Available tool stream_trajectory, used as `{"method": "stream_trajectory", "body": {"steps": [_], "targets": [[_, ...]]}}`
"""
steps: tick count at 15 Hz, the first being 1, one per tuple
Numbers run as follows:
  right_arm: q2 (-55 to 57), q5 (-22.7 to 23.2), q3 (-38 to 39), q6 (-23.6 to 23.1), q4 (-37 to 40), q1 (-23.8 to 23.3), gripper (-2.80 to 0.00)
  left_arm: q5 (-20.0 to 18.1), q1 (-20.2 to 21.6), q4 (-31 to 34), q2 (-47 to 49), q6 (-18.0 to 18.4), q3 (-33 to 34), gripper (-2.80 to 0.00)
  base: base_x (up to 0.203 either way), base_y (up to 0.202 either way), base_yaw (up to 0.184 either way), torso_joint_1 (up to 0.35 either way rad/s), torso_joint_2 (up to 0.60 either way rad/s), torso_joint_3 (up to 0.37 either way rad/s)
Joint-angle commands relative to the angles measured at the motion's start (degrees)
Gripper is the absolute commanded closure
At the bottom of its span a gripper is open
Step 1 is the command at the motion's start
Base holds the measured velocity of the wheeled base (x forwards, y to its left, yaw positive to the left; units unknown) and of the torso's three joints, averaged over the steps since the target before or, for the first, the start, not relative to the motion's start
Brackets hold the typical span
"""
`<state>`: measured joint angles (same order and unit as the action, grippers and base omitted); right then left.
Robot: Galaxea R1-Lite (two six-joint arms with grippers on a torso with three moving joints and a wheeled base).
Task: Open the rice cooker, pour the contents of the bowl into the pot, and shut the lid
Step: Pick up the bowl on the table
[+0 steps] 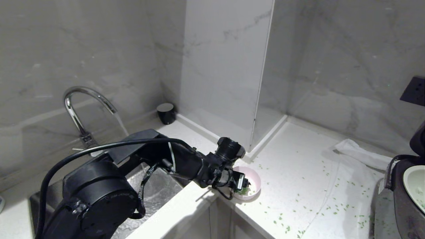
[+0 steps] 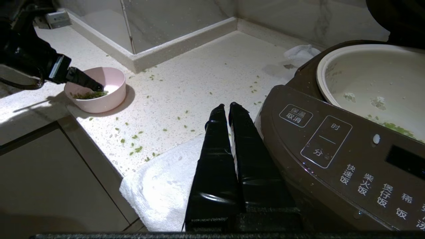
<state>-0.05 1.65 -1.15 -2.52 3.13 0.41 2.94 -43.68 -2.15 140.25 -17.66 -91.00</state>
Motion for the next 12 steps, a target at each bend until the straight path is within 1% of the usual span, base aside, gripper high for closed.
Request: {"method": "stream_trajectory", "body": {"steps": [1,2,3,12], "targets": [[0.0,0.0,0.0,0.0,0.0,0.0,0.00,0.1,-0.1,0.0,1.6,0.0,-0.1,-2.80,0.000,0.000,0.000,0.000,0.00,0.000],[0.0,0.0,0.0,0.0,0.0,0.0,0.00,0.1,-0.2,0.0,1.7,0.0,-0.1,-2.80,0.000,0.000,0.000,0.000,0.00,0.000],[0.0,0.0,0.0,0.0,0.0,0.0,0.00,0.1,-0.3,0.0,1.7,0.0,-0.1,0.00,0.000,0.000,0.000,0.000,0.00,0.000],[0.0,0.0,0.0,0.0,0.0,0.0,0.00,0.2,-0.4,0.0,1.5,-0.4,0.5,0.00,0.000,0.000,0.000,0.000,0.00,0.000]]}}
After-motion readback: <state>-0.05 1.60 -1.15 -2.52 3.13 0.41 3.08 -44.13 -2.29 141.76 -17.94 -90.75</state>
